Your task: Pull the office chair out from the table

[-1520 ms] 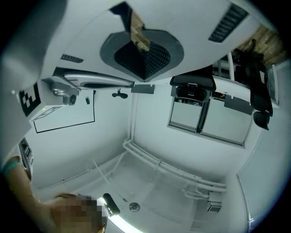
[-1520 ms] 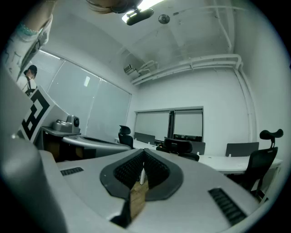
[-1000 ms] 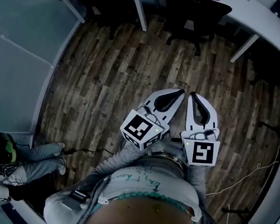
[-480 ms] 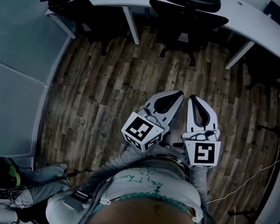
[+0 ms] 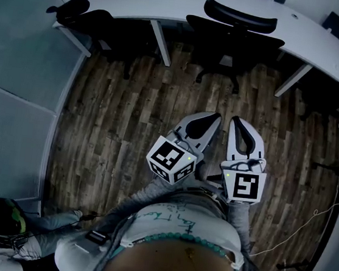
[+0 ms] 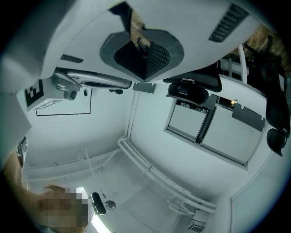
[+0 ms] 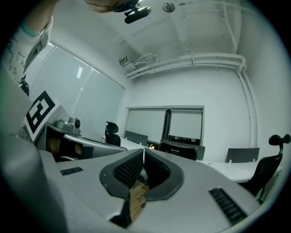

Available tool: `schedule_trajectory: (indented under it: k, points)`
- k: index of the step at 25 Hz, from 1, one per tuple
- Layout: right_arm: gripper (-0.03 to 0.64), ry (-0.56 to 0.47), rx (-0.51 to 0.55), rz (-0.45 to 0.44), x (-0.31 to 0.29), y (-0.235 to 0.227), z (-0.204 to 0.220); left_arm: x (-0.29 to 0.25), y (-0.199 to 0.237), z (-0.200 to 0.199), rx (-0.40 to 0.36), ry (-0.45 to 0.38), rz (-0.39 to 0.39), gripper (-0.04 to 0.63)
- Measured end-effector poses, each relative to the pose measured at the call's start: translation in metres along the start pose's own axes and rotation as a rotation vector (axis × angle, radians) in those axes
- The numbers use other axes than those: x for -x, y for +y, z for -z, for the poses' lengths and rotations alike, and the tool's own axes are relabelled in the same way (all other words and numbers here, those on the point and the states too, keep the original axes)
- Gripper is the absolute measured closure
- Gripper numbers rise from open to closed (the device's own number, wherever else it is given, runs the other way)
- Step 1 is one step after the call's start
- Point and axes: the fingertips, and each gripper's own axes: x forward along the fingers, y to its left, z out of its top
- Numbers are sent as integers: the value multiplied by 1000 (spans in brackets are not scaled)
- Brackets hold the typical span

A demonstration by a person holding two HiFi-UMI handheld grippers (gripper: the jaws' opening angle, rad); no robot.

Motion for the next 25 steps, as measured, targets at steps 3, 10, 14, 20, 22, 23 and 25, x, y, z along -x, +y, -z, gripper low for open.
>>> schedule_trajectory:
  k: [3, 10, 14, 20, 22, 23, 25]
  points:
    - [598, -3, 3, 9, -18, 4, 0, -3, 18, -5, -7, 3, 12, 584]
    - [598, 14, -23, 31, -38, 7, 5, -8, 36, -6, -18, 21, 34, 584]
    - [598, 36, -48, 42, -40, 2, 12, -15, 36, -4, -9, 24, 45, 584]
    - [598, 36, -29, 24, -63, -9, 12, -33, 50, -4, -3, 35, 36, 584]
    - [598, 30, -26, 13, -73, -17, 13, -44, 56, -5, -9, 36, 31, 584]
    - [597, 29, -23, 7, -80, -20, 13, -49, 60, -7, -11, 36, 28, 584]
    - [598, 30, -21, -6, -93, -28, 12, -61, 68, -11, -16, 32, 21, 584]
